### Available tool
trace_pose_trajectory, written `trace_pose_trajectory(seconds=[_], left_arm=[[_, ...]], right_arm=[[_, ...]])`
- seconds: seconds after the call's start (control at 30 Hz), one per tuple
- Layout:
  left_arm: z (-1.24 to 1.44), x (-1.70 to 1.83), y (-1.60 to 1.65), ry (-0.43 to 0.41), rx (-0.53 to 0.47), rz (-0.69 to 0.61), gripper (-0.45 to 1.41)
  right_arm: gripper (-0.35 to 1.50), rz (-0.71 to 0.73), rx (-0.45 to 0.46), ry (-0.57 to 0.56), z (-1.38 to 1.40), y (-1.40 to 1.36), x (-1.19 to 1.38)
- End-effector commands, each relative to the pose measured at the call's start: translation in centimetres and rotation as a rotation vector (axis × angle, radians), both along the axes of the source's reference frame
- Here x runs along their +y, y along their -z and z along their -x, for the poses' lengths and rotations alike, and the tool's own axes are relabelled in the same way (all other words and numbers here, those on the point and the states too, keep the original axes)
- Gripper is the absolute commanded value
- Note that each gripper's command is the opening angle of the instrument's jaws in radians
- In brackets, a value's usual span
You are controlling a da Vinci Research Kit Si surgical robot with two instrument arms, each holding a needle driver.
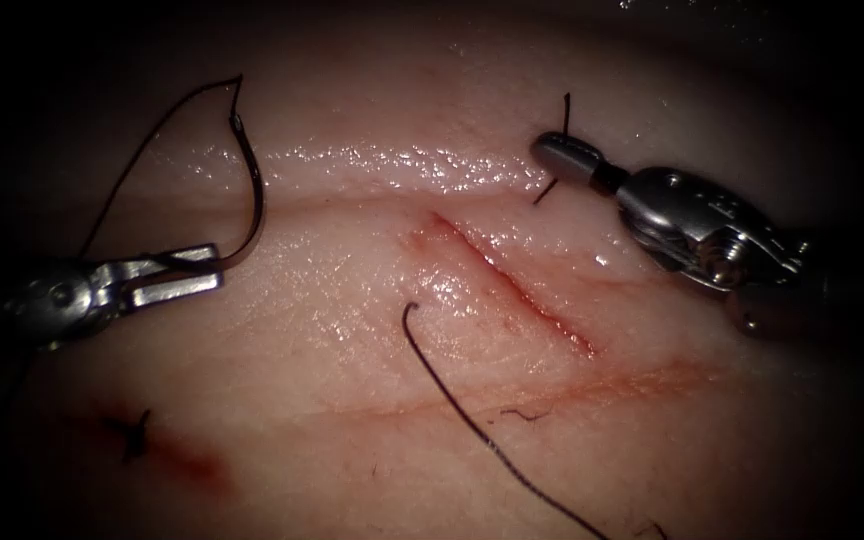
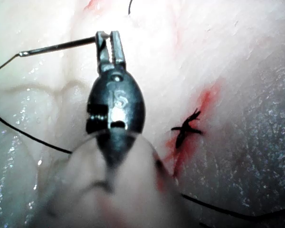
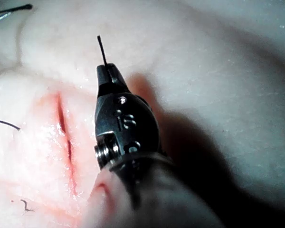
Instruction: Wound Closure
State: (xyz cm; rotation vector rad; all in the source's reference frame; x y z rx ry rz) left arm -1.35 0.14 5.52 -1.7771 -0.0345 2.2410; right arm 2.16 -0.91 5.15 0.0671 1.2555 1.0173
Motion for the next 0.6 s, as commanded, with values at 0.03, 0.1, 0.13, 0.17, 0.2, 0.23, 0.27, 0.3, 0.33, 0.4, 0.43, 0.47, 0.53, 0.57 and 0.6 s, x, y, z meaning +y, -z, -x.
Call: trace_pose_trajectory(seconds=[0.03, 0.1, 0.13, 0.17, 0.2, 0.23, 0.27, 0.3, 0.33, 0.4, 0.43, 0.47, 0.53, 0.57, 0.6], left_arm=[[0.05, -0.02, -0.07, 0.000, -0.001, -0.001, -0.45], [0.06, 0.01, -0.08, -0.001, -0.002, -0.001, -0.45], [0.06, 0.01, -0.09, -0.001, -0.003, -0.002, -0.45], [0.07, 0.03, -0.10, -0.004, -0.006, -0.002, -0.45], [0.08, 0.04, -0.11, -0.004, -0.006, -0.002, -0.45], [0.09, 0.06, -0.12, -0.004, -0.007, -0.003, -0.45], [0.10, 0.08, -0.13, -0.003, -0.008, -0.003, -0.45], [0.11, 0.10, -0.14, -0.003, -0.009, -0.004, -0.45], [0.13, 0.12, -0.15, -0.003, -0.009, -0.005, -0.45], [0.17, 0.18, -0.17, -0.001, -0.011, -0.007, -0.45], [0.18, 0.20, -0.18, -0.001, -0.012, -0.008, -0.45], [0.20, 0.23, -0.19, 0.000, -0.010, -0.003, -0.45], [0.22, 0.27, -0.22, 0.002, -0.006, 0.003, -0.45], [0.23, 0.28, -0.24, 0.004, -0.004, 0.003, -0.45], [0.23, 0.29, -0.26, 0.005, -0.003, 0.005, -0.45]], right_arm=[[-0.35, 0.029, 0.005, -0.003, -0.05, 0.05, -0.01], [-0.35, 0.094, -0.001, 0.013, -0.06, 0.21, -0.01], [-0.35, 0.102, -0.003, 0.017, -0.07, 0.23, -0.01], [-0.35, 0.115, -0.008, 0.030, -0.08, 0.29, 0.00], [-0.35, 0.123, -0.009, 0.034, -0.10, 0.33, 0.00], [-0.35, 0.128, -0.009, 0.042, -0.11, 0.37, 0.00], [-0.35, 0.135, -0.012, 0.047, -0.13, 0.40, 0.00], [-0.35, 0.136, -0.014, 0.049, -0.14, 0.42, 0.01], [-0.35, 0.145, -0.018, 0.051, -0.15, 0.45, 0.01], [-0.35, 0.148, -0.020, 0.053, -0.16, 0.46, 0.01], [-0.35, 0.147, -0.020, 0.053, -0.16, 0.47, 0.01], [-0.35, 0.149, -0.018, 0.051, -0.15, 0.47, 0.01], [-0.35, 0.148, -0.016, 0.050, -0.15, 0.49, 0.02], [-0.35, 0.148, -0.014, 0.048, -0.14, 0.50, 0.03], [-0.35, 0.149, -0.010, 0.044, -0.14, 0.52, 0.04]])
